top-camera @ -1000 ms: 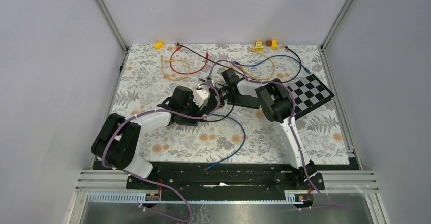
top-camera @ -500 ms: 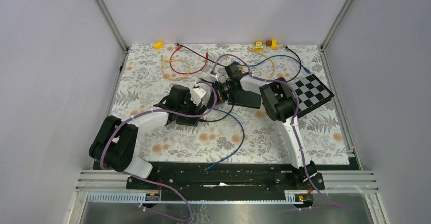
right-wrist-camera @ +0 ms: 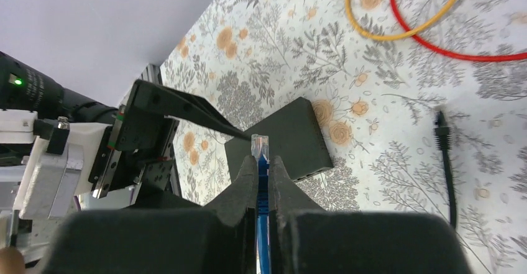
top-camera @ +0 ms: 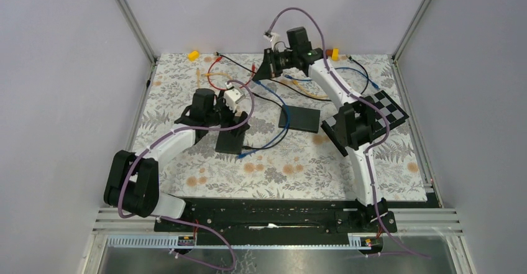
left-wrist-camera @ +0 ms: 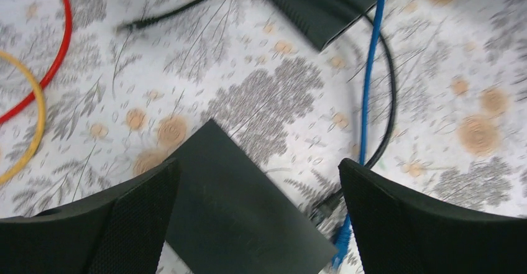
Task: Pull the plug from the switch port
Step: Place the connector at the corner of the board.
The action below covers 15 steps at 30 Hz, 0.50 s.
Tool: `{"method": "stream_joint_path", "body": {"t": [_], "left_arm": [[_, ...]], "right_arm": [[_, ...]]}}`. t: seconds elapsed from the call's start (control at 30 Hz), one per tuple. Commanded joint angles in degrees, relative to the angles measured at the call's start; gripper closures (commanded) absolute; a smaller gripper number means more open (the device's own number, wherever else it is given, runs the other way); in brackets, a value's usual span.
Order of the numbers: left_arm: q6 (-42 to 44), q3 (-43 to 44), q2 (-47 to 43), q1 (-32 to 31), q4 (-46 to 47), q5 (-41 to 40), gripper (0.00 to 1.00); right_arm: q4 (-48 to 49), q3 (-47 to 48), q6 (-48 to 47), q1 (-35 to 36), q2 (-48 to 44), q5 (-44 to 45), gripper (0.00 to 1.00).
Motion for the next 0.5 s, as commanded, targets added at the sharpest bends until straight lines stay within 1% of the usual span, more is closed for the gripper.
{"method": "stream_joint_path", "body": {"t": [0.0, 0.13, 0.27, 0.33, 0.47], "left_arm": [[-4.56, 1.27, -1.39, -0.02, 7.70, 9.64, 0.02], [-10.63, 4.51, 1.92, -0.08, 9.96, 14.90, 0.03], [-17.48, 9.31, 4.93, -0.82, 12.25, 19.38, 0.05], [-19.33, 10.73, 5.68, -2.36, 13.99, 20.04, 0.06], [-19.77, 12.88, 7.99, -7.38, 17.26, 19.35, 0.08]], "right_arm": [[0.99, 2.18, 4.44, -1.12, -4.26, 1.47, 1.00], [8.15, 1.98, 12.98, -1.90, -6.10, 1.30, 1.00], [8.91, 1.81, 14.87, -2.22, -8.98, 4.77, 1.00], [9.40, 1.40, 15.86, -2.59, -10.58, 6.16, 1.00], [10.10, 0.88, 18.12, -2.91, -13.39, 6.37, 1.00]]}}
